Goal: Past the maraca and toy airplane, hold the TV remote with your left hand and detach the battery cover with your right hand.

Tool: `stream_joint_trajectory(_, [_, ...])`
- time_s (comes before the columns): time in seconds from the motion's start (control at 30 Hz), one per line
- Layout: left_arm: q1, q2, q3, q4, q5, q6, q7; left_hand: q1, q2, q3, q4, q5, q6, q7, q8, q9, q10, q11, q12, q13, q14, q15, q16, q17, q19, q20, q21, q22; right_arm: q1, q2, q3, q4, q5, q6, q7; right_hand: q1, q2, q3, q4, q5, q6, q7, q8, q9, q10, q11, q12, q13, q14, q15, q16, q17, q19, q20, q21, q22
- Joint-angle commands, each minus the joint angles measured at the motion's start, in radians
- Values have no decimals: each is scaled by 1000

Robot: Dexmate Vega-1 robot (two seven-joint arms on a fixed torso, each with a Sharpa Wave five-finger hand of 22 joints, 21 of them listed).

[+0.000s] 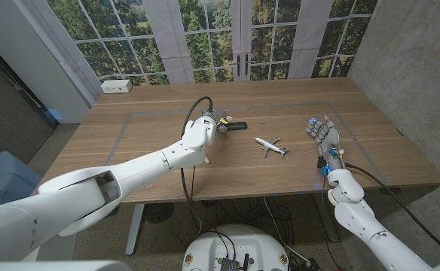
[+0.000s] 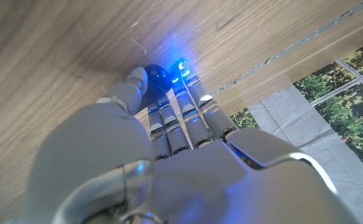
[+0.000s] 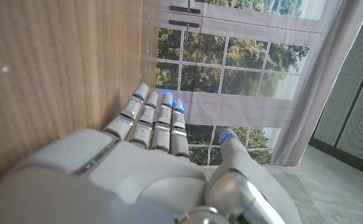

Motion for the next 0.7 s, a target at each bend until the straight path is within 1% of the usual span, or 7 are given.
stream_joint_trajectory(0.03, [32, -1, -35, 61, -62, -83, 147, 119, 24, -39, 3, 0, 230, 17, 58, 106, 320, -103, 98, 181, 344, -191, 103, 240, 28, -113, 153, 72, -5, -9, -2, -11, -22, -8, -26, -2, -3, 1, -1, 1, 4, 1, 7, 6, 11, 0, 7, 3, 10, 1, 7, 6, 12, 3, -3, 1])
stream_joint_trajectory(0.1, [45, 3, -52, 65, -81, -105, 185, 129, 22, -48, 5, 0, 240, 18, 72, 120, 334, -99, 110, 209, 374, -190, 124, 267, 38, -123, 192, 88, -5, -8, -1, -12, -22, -9, -29, -3, -4, 1, -1, 1, 5, 2, 8, 6, 11, 1, 7, 4, 11, 1, 8, 6, 14, 3, -4, 1])
stream_joint_trajectory(0.2, [71, 13, -87, 62, -120, -153, 257, 139, 18, -54, 4, 1, 256, 25, 89, 134, 353, -87, 123, 236, 390, -189, 137, 288, 44, -127, 224, 100, -4, -11, -2, -14, -31, -10, -36, -3, -4, 1, -2, 1, 5, 2, 7, 6, 14, 2, 8, 5, 13, 2, 9, 6, 16, 4, -5, 1])
stream_joint_trajectory(0.27, [88, 19, -107, 58, -139, -187, 307, 146, 16, -57, 4, 2, 263, 31, 99, 145, 358, -90, 128, 254, 400, -189, 146, 304, 41, -128, 245, 109, -3, -13, -3, -15, -35, -11, -40, -4, -4, 1, -2, 1, 5, 1, 7, 6, 14, 2, 8, 5, 12, 2, 8, 7, 18, 5, -5, 1])
stream_joint_trajectory(0.33, [103, 25, -125, 57, -158, -222, 353, 153, 12, -59, 3, 3, 277, 43, 113, 157, 368, -86, 135, 272, 406, -189, 152, 318, 39, -128, 265, 117, -1, -13, -3, -15, -38, -11, -42, -4, -4, 2, -2, 1, 5, 2, 7, 6, 14, 3, 8, 6, 12, 2, 8, 7, 17, 5, -6, 1])
stream_joint_trajectory(0.4, [118, 24, -140, 57, -166, -236, 397, 161, 7, -60, 1, 4, 282, 44, 120, 165, 376, -80, 140, 284, 409, -188, 155, 328, 37, -127, 281, 122, 0, -15, -4, -16, -41, -14, -43, -4, -4, 2, -3, 1, 4, 3, 7, 6, 13, 2, 7, 6, 12, 2, 8, 7, 19, 3, -6, 1])
stream_joint_trajectory(0.7, [142, 33, -170, 66, -188, -310, 495, 174, 0, -63, 2, 5, 286, 50, 135, 185, 384, -78, 144, 312, 414, -188, 161, 351, 30, -125, 317, 134, 0, -18, -6, -24, -55, -11, -54, -5, -4, 3, -4, 2, 4, 4, 6, 6, 12, 3, 7, 8, 12, 2, 8, 7, 22, 1, -9, 1])
